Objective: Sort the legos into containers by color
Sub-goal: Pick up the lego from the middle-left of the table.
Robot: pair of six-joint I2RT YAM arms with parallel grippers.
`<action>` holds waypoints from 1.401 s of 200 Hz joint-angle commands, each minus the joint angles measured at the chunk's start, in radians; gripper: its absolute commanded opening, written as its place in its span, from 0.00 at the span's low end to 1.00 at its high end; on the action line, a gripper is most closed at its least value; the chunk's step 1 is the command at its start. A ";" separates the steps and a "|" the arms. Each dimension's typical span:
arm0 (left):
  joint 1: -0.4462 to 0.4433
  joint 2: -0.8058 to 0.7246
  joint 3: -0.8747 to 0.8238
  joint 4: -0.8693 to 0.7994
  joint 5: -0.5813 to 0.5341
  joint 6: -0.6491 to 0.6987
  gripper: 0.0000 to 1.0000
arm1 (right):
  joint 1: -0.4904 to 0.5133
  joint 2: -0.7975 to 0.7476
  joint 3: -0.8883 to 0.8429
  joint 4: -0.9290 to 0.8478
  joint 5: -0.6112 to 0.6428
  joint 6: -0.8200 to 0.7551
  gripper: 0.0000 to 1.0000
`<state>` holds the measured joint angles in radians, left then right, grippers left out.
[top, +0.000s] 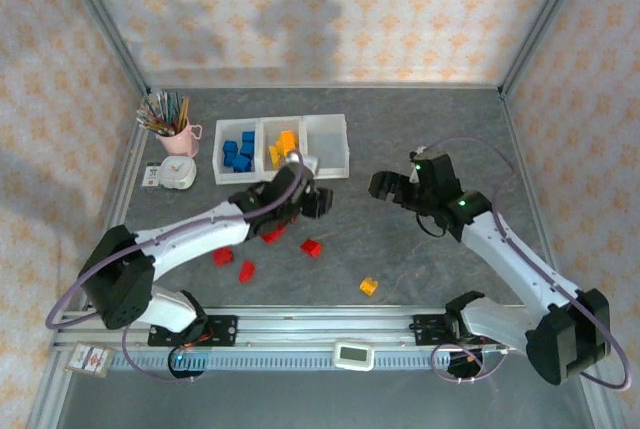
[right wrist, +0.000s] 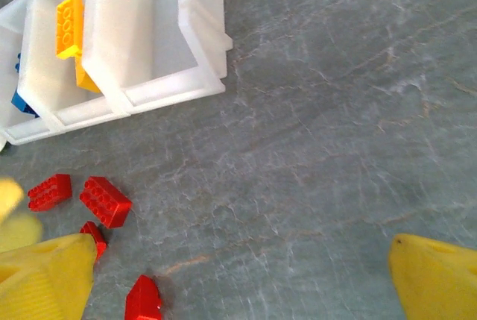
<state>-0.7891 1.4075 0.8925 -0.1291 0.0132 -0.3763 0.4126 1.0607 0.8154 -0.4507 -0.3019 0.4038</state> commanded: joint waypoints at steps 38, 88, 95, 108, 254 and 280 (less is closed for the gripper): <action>-0.238 -0.051 -0.146 0.164 0.041 -0.089 0.67 | -0.046 -0.104 -0.072 -0.152 0.056 0.071 1.00; -0.459 0.037 -0.067 0.051 -0.117 -0.316 0.71 | -0.074 -0.120 -0.136 -0.114 0.072 0.106 1.00; -0.475 0.057 -0.050 0.027 -0.125 -0.340 0.72 | -0.081 -0.112 -0.143 -0.103 0.073 0.108 1.00; -0.505 0.093 -0.022 0.002 -0.122 -0.373 0.72 | -0.095 -0.100 -0.153 -0.081 0.058 0.105 1.00; -0.598 0.442 0.192 -0.171 -0.226 -0.402 0.63 | -0.137 -0.055 -0.210 0.017 0.004 0.071 1.00; -0.596 0.455 0.196 -0.151 -0.245 -0.392 0.58 | -0.138 -0.049 -0.210 0.017 0.011 0.067 1.00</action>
<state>-1.3811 1.8397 1.0607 -0.2832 -0.1741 -0.7769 0.2794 1.0058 0.6132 -0.4538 -0.2962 0.4927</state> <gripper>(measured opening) 0.600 0.998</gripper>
